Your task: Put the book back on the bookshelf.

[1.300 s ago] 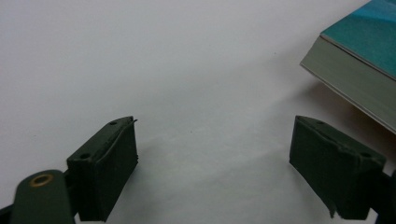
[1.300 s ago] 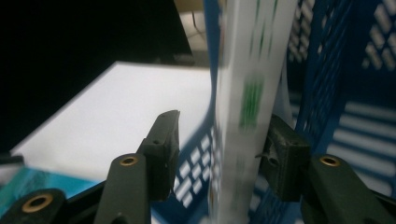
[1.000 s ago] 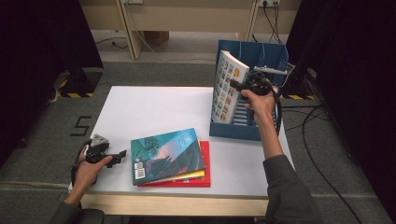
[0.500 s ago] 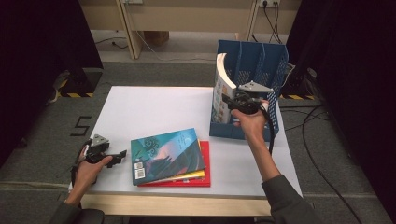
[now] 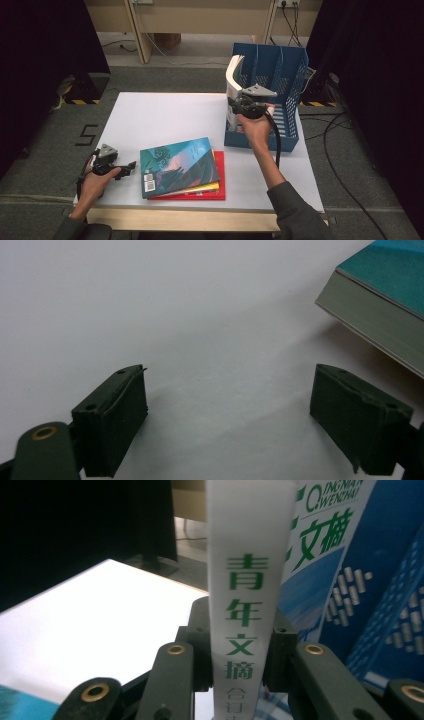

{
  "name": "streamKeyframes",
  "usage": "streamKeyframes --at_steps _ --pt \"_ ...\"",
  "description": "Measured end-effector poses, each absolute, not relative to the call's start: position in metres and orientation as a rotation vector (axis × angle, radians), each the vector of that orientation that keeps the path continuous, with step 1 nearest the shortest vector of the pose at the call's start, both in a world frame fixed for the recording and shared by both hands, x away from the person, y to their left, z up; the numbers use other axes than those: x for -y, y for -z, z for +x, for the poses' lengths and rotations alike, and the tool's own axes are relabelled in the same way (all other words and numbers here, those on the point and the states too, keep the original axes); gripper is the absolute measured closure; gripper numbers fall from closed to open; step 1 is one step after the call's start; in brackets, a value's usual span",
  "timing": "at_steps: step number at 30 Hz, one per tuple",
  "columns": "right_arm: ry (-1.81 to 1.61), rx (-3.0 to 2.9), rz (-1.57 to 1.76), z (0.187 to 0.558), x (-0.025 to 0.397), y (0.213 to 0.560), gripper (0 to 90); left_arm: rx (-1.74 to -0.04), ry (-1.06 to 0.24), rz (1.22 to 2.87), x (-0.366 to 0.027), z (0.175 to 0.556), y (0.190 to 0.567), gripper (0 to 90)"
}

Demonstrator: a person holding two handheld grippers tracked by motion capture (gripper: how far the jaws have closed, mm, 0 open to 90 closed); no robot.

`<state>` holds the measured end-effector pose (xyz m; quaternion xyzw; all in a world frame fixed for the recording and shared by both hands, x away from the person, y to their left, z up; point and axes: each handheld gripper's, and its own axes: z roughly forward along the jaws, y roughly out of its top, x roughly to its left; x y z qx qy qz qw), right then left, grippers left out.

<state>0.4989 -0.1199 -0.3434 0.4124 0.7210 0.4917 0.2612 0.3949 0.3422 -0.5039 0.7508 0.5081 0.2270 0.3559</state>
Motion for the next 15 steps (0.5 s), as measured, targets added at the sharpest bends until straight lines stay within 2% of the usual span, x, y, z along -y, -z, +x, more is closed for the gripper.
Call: streamKeyframes --at_steps 15 --pt "-1.244 -1.881 1.289 0.558 0.123 0.342 72.6 -1.312 -0.584 1.943 -0.342 0.395 0.504 14.5"
